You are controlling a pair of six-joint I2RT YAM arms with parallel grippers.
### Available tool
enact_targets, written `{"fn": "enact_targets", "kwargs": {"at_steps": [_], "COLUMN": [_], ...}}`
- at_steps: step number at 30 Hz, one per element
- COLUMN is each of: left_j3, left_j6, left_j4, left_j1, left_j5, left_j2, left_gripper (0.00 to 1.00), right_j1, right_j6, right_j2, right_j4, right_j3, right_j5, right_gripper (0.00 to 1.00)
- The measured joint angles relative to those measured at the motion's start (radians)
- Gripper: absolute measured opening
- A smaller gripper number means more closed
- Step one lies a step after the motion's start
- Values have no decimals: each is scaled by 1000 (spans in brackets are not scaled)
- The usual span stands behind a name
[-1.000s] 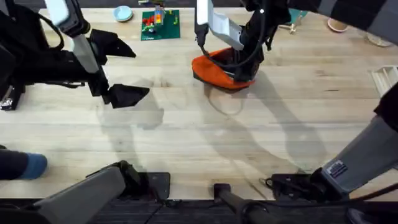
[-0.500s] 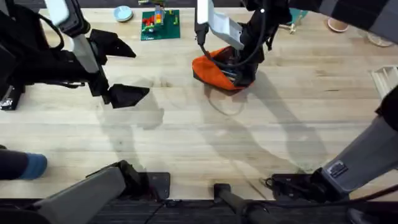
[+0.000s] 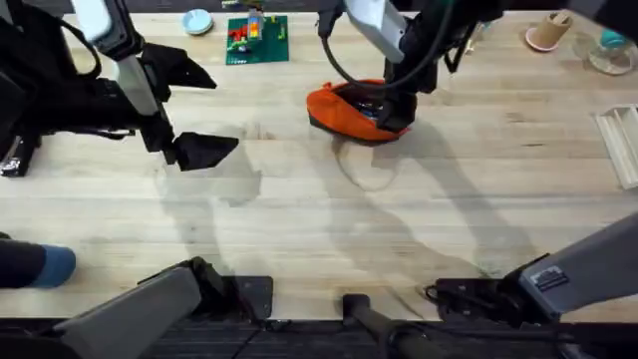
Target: Unzip the bag, pick up the pens from the table one at a time and place them inside, then zip the bag closed.
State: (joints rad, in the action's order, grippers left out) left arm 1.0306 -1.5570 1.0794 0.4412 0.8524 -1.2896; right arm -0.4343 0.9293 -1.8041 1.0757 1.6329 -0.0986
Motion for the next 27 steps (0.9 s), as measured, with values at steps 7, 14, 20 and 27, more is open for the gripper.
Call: {"fn": "enact_targets", "kwargs": {"at_steps": [7, 14, 20, 27], "left_j3": [0, 0, 0, 0], "left_j6": [-1, -7, -8, -8], "left_j4": [-7, -94, -195, -271], "left_j1": [0, 0, 0, -35], "left_j5": [0, 21, 82, 142], "left_j2": [0, 0, -8, -109], "left_gripper": [993, 993, 994, 994], "right_j1": [0, 0, 0, 0], "right_j6": [-84, -144, -229, -340], "right_j2": [51, 68, 68, 68], "right_j4": [23, 23, 23, 27], "right_j3": [0, 0, 0, 19], "right_j5": [0, 0, -2, -3], "right_gripper": [995, 996, 996, 996]}}
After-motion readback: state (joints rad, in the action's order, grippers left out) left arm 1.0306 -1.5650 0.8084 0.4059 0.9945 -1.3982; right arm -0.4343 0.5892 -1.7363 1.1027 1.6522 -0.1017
